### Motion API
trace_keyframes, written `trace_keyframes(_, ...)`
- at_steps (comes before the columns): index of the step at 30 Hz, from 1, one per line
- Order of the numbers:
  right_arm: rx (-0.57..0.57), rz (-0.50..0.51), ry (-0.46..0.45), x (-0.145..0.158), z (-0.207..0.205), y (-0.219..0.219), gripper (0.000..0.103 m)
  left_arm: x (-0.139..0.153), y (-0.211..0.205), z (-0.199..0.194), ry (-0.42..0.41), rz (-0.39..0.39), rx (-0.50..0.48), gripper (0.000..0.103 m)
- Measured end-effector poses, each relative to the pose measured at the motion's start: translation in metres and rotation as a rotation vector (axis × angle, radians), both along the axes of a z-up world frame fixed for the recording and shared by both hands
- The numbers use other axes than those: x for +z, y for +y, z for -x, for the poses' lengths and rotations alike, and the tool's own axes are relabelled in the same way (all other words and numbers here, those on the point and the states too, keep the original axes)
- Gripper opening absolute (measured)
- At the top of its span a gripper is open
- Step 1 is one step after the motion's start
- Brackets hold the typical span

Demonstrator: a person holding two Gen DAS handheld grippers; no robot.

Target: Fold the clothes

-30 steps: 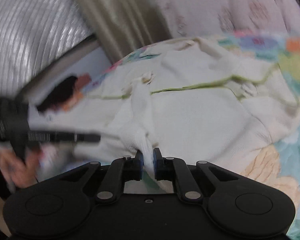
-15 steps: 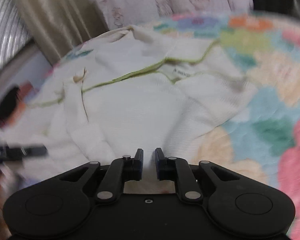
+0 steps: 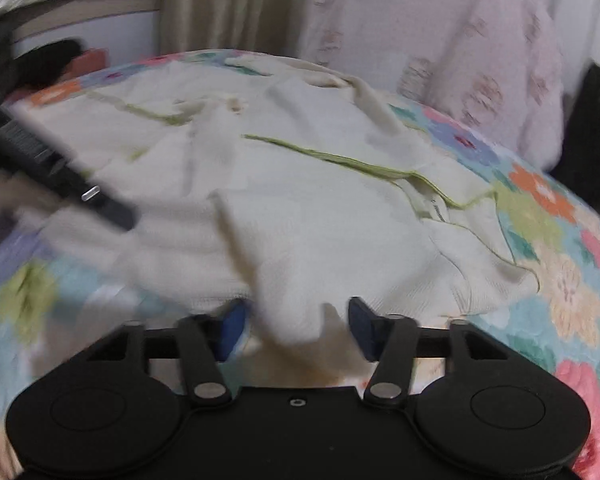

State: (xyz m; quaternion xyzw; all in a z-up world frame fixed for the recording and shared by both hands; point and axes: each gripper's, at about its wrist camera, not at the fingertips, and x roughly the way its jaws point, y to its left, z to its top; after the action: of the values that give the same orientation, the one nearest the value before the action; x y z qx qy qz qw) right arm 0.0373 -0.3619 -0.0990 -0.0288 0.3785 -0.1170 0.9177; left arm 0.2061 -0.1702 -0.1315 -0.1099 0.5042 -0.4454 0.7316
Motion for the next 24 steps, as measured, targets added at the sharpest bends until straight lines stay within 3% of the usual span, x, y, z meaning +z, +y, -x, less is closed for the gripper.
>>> trace_keyframes(1, -0.050, 0.043, 0.029, 0.001, -0.002, -0.003, 0.004, 0.000, 0.000, -0.002, 0.010, 0.000, 0.004, 0.017)
trace_keyframes(7, -0.104, 0.105, 0.045, 0.017, 0.013, -0.008, 0.007, 0.002, 0.000, 0.004, -0.008, 0.008, -0.025, 0.017)
trace_keyframes(9, -0.080, 0.026, 0.002, 0.028, 0.020, -0.006, 0.004, 0.002, 0.000, 0.007, -0.014, 0.015, -0.041, 0.014)
trace_keyframes(11, -0.030, -0.087, -0.028, 0.041, 0.030, -0.007, 0.003, 0.001, 0.011, 0.011, 0.044, 0.074, -0.066, 0.009)
trace_keyframes(14, 0.072, -0.223, 0.063, 0.045, 0.043, -0.024, 0.004, 0.000, 0.028, 0.020, 0.150, 0.146, -0.093, 0.008)
trace_keyframes(16, 0.118, -0.340, 0.146, 0.037, 0.054, -0.048, 0.004, -0.005, 0.027, 0.023, 0.171, 0.091, -0.098, 0.008)
trace_keyframes(19, 0.056, -0.420, 0.166, 0.028, 0.068, -0.077, 0.004, -0.012, 0.025, 0.029, 0.197, 0.009, -0.106, 0.008)
trace_keyframes(21, 0.036, -0.415, 0.144, 0.032, 0.070, -0.075, 0.004, -0.016, 0.017, 0.034, 0.189, -0.042, -0.116, 0.007)
trace_keyframes(24, 0.097, -0.290, 0.184, 0.039, 0.066, -0.047, 0.009, -0.016, 0.013, 0.038, 0.165, -0.066, -0.121, 0.007)
